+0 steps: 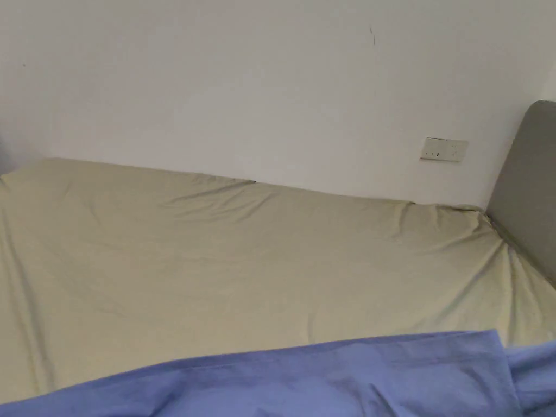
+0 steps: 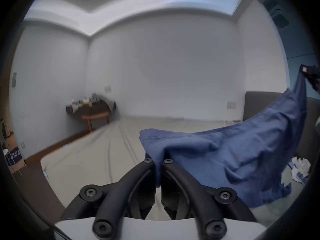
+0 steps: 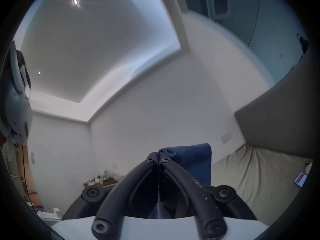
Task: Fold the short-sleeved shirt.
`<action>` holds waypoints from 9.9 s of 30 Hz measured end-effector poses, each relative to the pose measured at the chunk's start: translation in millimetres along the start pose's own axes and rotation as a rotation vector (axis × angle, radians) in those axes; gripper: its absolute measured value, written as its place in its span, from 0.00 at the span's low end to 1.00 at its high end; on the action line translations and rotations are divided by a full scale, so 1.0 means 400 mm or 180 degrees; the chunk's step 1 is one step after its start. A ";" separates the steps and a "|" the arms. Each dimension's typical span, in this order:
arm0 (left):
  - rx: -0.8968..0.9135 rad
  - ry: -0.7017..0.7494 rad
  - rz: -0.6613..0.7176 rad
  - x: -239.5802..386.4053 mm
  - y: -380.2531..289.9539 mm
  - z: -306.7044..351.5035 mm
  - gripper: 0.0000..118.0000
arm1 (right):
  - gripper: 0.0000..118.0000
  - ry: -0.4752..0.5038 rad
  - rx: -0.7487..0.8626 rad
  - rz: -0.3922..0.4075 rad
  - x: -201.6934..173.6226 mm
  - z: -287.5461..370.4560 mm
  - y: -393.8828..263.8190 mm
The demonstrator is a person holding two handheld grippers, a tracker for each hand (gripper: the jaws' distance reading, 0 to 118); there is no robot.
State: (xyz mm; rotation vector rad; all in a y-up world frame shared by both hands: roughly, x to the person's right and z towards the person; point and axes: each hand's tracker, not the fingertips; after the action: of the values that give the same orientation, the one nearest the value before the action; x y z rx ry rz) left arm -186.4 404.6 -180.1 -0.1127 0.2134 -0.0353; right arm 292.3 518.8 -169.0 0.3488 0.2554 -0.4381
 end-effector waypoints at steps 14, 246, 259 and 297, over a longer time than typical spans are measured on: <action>0.1074 -0.0320 0.0407 -0.005 0.125 0.027 0.03 | 0.01 -0.0258 0.0350 0.0113 0.027 0.141 0.123; -0.1580 -0.0981 -0.0594 -0.143 -0.290 -0.191 0.05 | 0.04 -0.1956 -0.2360 -0.0190 0.343 0.228 -0.316; -0.2140 -0.0712 -0.0674 -0.171 -0.398 -0.181 0.36 | 0.22 -0.2612 -0.3479 0.0138 0.464 0.268 -0.535; -0.3064 0.0089 0.2193 -0.226 -0.269 -0.170 0.98 | 0.00 -0.0973 -0.2102 0.1185 0.023 0.119 -0.337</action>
State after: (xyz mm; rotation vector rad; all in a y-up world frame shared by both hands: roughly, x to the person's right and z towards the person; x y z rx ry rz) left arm -291.6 294.6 -214.7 -0.9904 0.2735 0.7612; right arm 246.8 382.9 -165.5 -0.3169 0.0239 -0.0210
